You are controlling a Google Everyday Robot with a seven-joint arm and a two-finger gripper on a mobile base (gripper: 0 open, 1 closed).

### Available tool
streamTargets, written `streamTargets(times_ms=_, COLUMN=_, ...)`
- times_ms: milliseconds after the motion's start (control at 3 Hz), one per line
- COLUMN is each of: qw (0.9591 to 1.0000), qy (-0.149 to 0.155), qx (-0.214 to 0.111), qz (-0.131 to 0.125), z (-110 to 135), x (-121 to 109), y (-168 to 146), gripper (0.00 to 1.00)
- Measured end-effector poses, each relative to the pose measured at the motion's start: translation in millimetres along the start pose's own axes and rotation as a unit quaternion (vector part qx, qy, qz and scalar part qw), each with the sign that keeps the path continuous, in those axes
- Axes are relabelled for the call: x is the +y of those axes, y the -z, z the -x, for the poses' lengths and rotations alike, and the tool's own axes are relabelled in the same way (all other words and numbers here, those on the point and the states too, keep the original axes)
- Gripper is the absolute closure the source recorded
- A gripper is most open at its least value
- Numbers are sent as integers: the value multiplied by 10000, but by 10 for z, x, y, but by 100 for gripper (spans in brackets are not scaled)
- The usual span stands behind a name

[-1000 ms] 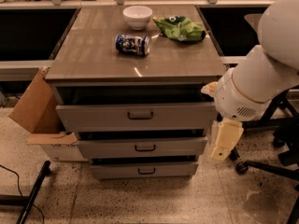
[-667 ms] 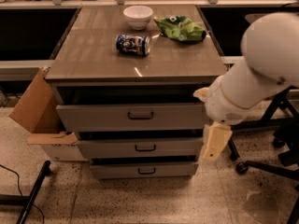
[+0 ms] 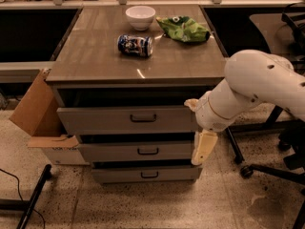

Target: Open top drawer

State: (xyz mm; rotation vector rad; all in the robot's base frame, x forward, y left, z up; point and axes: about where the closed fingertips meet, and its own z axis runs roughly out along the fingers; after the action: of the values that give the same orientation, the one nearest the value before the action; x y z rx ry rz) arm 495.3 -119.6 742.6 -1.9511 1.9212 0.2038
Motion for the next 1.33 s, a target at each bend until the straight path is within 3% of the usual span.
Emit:
streamTargets(times_ms=667, qw=9999, qy=158, qx=61, qz=-20, z=-13, x=-48, y=-73, gripper=0)
streamTargets(times_ms=1333, qw=9982, qy=549, qx=-185, qz=135, z=-199, x=-288, y=-379, gripper=0)
